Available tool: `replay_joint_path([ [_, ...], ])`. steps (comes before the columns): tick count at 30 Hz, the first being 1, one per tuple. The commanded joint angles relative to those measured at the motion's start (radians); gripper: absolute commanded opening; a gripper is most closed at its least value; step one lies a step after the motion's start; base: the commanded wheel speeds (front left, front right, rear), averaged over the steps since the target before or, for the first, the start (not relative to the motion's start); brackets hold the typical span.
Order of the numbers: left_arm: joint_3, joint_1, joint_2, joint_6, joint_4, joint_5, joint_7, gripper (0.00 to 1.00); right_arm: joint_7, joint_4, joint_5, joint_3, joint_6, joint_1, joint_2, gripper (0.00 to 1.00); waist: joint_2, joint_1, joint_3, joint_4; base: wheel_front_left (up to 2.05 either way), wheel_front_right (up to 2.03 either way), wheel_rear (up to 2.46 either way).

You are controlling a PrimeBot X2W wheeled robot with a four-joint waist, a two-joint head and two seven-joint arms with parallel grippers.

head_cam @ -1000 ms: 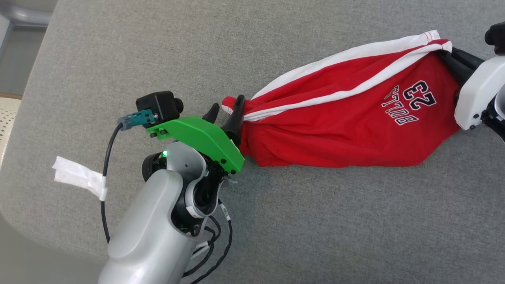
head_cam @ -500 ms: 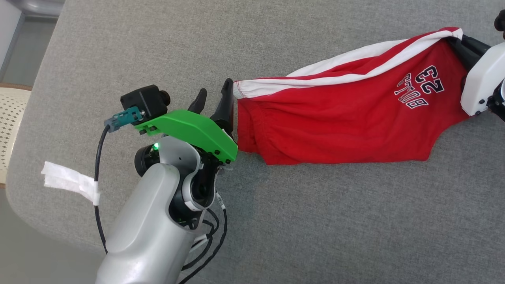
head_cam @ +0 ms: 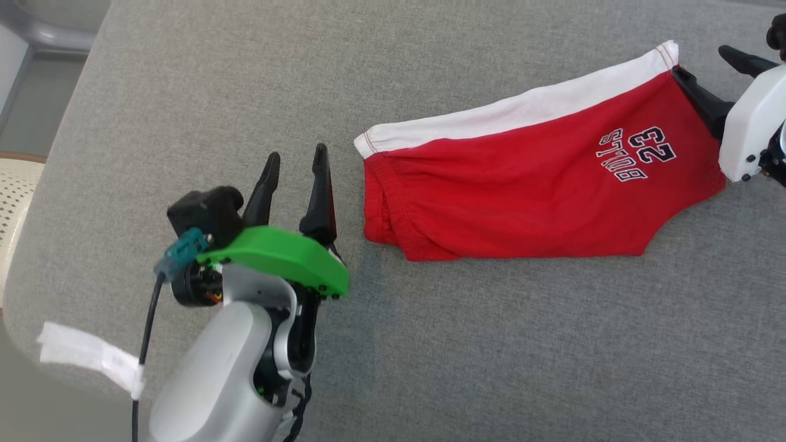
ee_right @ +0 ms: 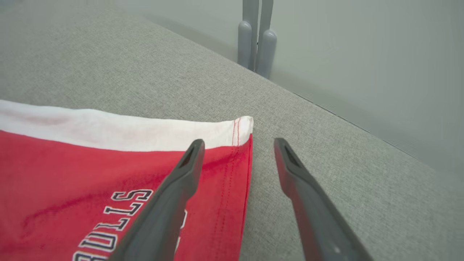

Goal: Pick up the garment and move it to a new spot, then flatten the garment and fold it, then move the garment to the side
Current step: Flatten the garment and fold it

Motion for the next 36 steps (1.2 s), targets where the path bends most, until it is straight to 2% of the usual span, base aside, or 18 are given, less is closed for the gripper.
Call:
replay_joint_path([
  [1,-0.002,0.035,0.015,0.001,-0.020,0.015,-0.023,1.00,0.014,-0.019,0.012,-0.007,-0.001,0.027,-0.006,1.00,0.0000,-0.0001,-0.026,-0.017,0.00,0.00,0.00],
  [7,-0.016,0.171,0.044,0.009,-0.104,0.063,-0.127,1.00,0.133,-0.063,0.036,-0.052,-0.001,0.108,-0.010,1.00,0.0000,-0.0001,-0.045,-0.030,0.00,0.00,0.00],
  [12,-0.018,0.252,0.027,0.015,-0.119,0.112,-0.178,1.00,0.222,-0.033,-0.006,-0.125,-0.001,0.162,0.022,1.00,0.0000,-0.0001,-0.031,-0.002,0.00,0.00,0.00],
  [15,-0.013,0.284,-0.014,-0.001,-0.116,0.137,-0.189,1.00,0.273,-0.013,-0.038,-0.174,-0.001,0.178,0.058,1.00,0.0000,-0.0001,-0.019,0.024,0.00,0.00,0.00],
  [23,0.031,0.327,-0.072,-0.065,-0.098,0.208,-0.192,1.00,0.412,0.050,-0.141,-0.291,0.000,0.204,0.165,1.00,0.0000,-0.0001,-0.005,0.067,0.00,0.00,0.00],
  [24,0.038,0.331,-0.077,-0.073,-0.097,0.217,-0.192,1.00,0.426,0.051,-0.152,-0.310,0.000,0.209,0.177,0.71,0.0000,-0.0001,-0.004,0.068,0.00,0.00,0.00],
  [25,0.044,0.332,-0.083,-0.081,-0.096,0.222,-0.192,1.00,0.437,0.047,-0.151,-0.323,0.000,0.216,0.193,0.24,0.0000,-0.0001,-0.003,0.067,0.00,0.00,0.00],
  [26,0.053,0.335,-0.087,-0.089,-0.096,0.227,-0.192,1.00,0.446,0.036,-0.147,-0.340,0.000,0.225,0.207,0.00,0.0000,-0.0001,-0.003,0.063,0.00,0.00,0.00],
  [30,0.081,0.344,-0.093,-0.124,-0.100,0.256,-0.192,1.00,0.445,-0.011,-0.142,-0.406,0.000,0.237,0.224,0.00,0.0000,-0.0001,0.002,0.009,0.00,0.00,0.00],
  [36,0.137,0.385,-0.093,-0.167,-0.076,0.315,-0.191,1.00,0.368,-0.113,-0.078,-0.513,-0.001,0.296,0.281,0.00,0.0000,-0.0001,-0.042,-0.138,0.00,0.00,0.00],
])
